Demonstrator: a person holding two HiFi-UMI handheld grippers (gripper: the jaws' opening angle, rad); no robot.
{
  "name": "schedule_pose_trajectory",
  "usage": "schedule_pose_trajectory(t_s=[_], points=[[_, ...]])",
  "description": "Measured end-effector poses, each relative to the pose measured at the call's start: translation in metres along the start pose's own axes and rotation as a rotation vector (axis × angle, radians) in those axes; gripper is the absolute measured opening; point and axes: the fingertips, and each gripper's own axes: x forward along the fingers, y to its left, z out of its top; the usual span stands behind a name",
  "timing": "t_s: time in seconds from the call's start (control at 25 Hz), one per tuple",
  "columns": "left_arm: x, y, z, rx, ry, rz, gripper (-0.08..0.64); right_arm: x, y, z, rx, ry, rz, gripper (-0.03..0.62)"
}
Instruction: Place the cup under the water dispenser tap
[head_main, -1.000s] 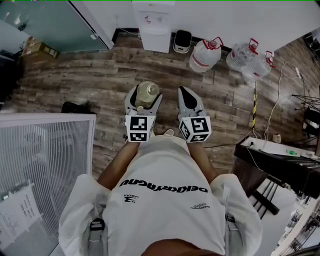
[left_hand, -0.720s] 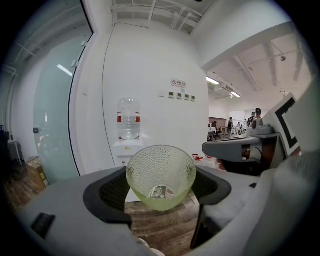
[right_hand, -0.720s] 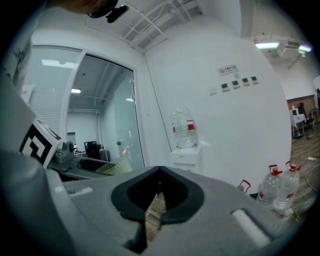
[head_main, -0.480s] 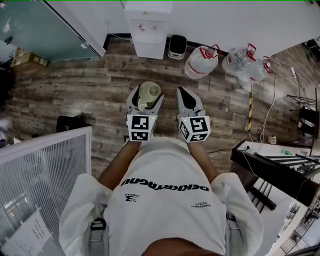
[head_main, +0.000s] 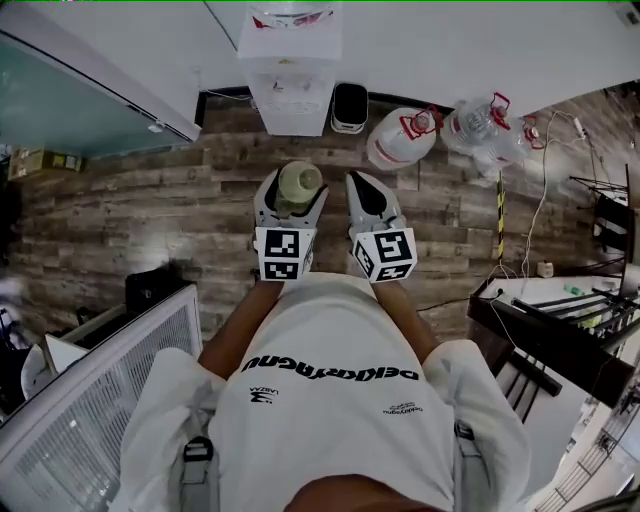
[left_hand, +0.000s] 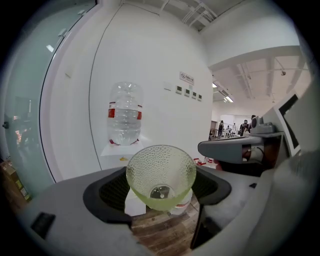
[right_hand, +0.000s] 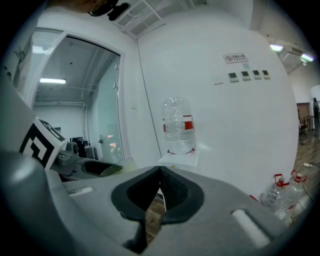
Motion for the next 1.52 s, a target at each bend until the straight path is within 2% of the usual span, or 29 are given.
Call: schedule_pose_trajectory(t_s=[0.28,0.52,0.88,1.16,1.52], points=[[0.044,0.062,0.019,0.023,0.013,-0.037,0.371,0.077,-0.008,0.014,0.024,0.005,-0.053,-0.002],[0.069,0.085,0.019,0.02,0.035,-0.07,0.371,0.11,-0.017,0.015,0.033,0.021,-0.089,-0.002],[0.092,0.087,0.008,0.002,0.075,-0.072,0.371,0.126,-0.033,0.001,0.046,0.069,-0.089,-0.002],[0.11,0.087,-0.001,-0.003,0.086,-0.02,0.371,0.14,-0.05,-0.014,0.045,0.086,-0.062,-0.002],[0.159,0.087,-0.021,-0.014,0.097,0.039,0.371,0.166,-0.084,-0.042,0.057,0.093,-0.041,-0.002]])
